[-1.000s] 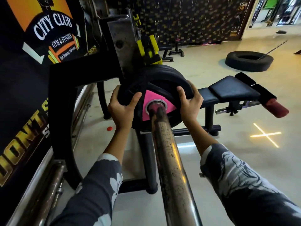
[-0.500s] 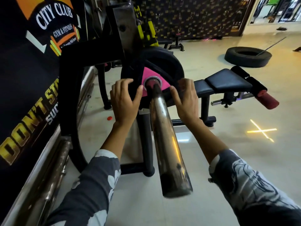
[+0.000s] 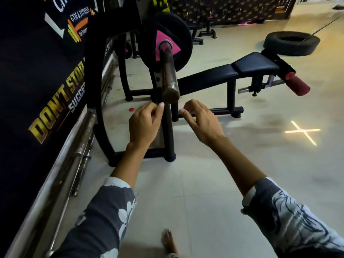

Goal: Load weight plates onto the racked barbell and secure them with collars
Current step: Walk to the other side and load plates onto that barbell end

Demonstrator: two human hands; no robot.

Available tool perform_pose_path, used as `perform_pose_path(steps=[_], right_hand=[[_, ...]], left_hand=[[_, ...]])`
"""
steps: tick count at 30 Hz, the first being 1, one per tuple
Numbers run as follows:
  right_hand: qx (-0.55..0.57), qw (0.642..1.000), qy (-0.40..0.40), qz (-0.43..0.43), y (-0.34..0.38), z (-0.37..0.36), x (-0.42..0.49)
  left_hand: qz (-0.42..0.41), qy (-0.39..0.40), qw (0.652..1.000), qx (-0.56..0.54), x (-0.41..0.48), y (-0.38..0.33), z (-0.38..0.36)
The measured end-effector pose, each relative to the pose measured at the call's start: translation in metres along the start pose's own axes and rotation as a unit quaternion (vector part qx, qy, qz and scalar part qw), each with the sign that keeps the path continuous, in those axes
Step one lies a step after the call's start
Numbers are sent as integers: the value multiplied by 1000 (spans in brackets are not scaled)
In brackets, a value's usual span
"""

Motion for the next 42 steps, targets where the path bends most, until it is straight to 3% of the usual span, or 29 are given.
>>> perform_pose_path(steps=[6, 12, 20, 24, 33, 39, 42], right_hand=[[19, 995, -7, -97, -8, 0, -75], [-26, 979, 36, -200, -54, -13, -137], [-97, 931, 36, -349, -135, 25, -220], [-106, 900, -30, -422, -192, 82, -264], [-133, 840, -95, -517, -360, 226, -322], [-164, 836, -100, -514, -471, 325, -304], [-170, 848, -64, -497, -534, 349, -276]], left_hand=[[-4, 57, 998, -24, -55, -23, 6], [49, 209, 975, -54, -111, -20, -60], [26, 362, 927, -94, -165, -75, -155], [-60, 423, 896, -120, -177, -157, -219], [-195, 505, 831, -130, -199, -357, -401], [-233, 489, 830, -132, -160, -469, -507], [-242, 476, 835, -132, -139, -503, -558]])
Point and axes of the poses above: each hand's wrist, its own x-axis towards the middle knuckle, its own z-axis out of the back of the hand, y = z × x, the point moved 10 cm from there along x, towards the middle knuckle, and after that the axes turned 2 degrees about x, right-handed, at the moved point
